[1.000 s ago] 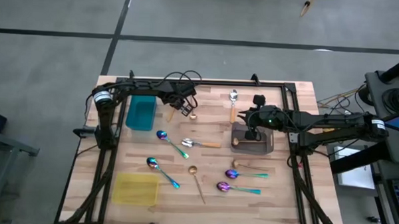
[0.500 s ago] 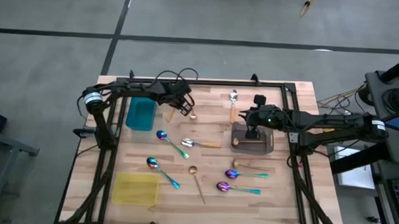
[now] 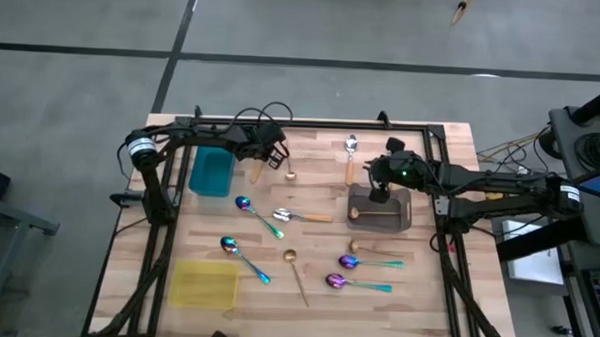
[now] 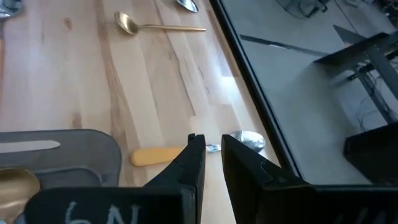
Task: Sort silverware by color (type)
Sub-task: Put the yellow spoon into the yellow bin
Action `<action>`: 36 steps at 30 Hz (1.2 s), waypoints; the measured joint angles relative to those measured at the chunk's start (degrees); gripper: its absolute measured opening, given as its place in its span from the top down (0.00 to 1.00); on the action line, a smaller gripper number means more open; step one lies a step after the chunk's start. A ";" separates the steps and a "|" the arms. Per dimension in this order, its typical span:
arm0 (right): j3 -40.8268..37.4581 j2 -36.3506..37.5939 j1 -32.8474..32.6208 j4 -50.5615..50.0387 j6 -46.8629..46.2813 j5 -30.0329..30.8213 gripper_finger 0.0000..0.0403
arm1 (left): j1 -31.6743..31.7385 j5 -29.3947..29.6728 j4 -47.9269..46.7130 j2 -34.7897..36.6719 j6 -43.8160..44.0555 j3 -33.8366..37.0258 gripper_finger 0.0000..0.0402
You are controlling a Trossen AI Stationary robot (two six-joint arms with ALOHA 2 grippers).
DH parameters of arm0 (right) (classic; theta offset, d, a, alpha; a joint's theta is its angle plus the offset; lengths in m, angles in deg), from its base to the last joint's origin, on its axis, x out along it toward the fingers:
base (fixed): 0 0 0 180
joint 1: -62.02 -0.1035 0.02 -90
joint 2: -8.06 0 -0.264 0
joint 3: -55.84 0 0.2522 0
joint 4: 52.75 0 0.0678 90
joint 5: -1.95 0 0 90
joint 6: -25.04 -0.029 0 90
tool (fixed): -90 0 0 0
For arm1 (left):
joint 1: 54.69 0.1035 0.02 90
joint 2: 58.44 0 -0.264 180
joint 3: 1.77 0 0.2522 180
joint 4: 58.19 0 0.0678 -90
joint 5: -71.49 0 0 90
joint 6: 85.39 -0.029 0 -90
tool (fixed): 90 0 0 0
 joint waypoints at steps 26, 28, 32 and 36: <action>-0.04 0.00 0.27 0.09 0.46 -1.11 0.89 | -0.03 0.36 2.65 -5.49 1.65 -0.28 0.68; -0.04 0.00 0.27 0.09 0.46 -1.11 0.89 | -0.05 0.30 2.71 -5.64 1.76 -0.31 0.73; -0.04 0.00 0.27 0.11 0.46 -1.11 0.89 | -0.08 -0.28 2.88 -5.73 2.43 -0.31 0.85; -0.04 0.00 0.27 0.11 0.46 -1.11 0.89 | -0.08 -0.54 2.86 -5.78 3.76 -0.24 0.97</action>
